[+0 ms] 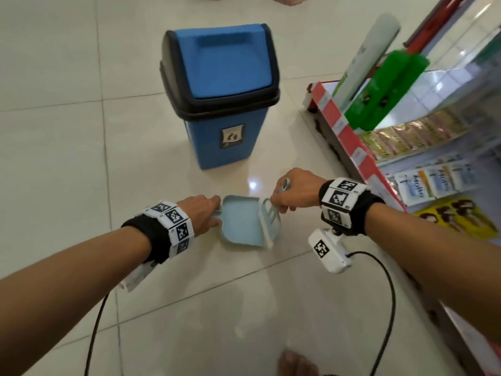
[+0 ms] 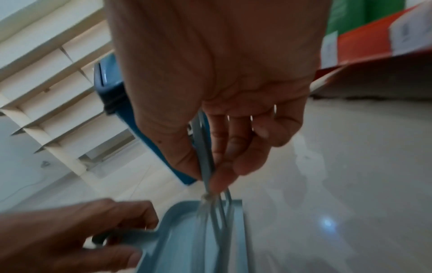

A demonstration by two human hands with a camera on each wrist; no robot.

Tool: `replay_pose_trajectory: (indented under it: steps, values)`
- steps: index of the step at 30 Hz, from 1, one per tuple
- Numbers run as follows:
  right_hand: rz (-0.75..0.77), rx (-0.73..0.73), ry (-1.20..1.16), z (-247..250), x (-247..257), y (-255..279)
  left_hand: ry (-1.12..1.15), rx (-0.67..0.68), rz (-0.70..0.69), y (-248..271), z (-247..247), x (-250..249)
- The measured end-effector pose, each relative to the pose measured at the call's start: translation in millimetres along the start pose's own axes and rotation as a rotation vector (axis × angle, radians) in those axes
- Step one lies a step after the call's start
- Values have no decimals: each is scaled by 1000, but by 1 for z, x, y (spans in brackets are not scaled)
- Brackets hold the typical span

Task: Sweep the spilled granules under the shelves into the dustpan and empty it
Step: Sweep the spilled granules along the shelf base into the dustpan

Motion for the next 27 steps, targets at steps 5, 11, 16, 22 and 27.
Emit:
replay_pose_trajectory:
  steps: [5, 11, 16, 22, 27]
  values:
    - [18, -117, -78, 38, -47, 35, 31, -21, -24, -6, 8, -51]
    - [3, -280, -41, 70, -88, 39, 90, -96, -78, -32, 39, -89]
    - [-80, -386, -75, 69, -107, 14, 168, -173, -118, -69, 44, -98]
    - [-134, -499, -84, 63, -108, -29, 281, -196, -129, -126, 43, -98]
    - [-127, -496, -93, 68, -118, -50, 350, -246, -131, -155, 48, -103]
Point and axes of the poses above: each hand's wrist, its own y-axis away from the middle knuckle, its own z-axis out of the back of the hand, x = y × z, the point moved 6 cm from there along -y, towards the middle knuckle, and after that the axes turned 8 degrees about y, right-handed, at the moved point
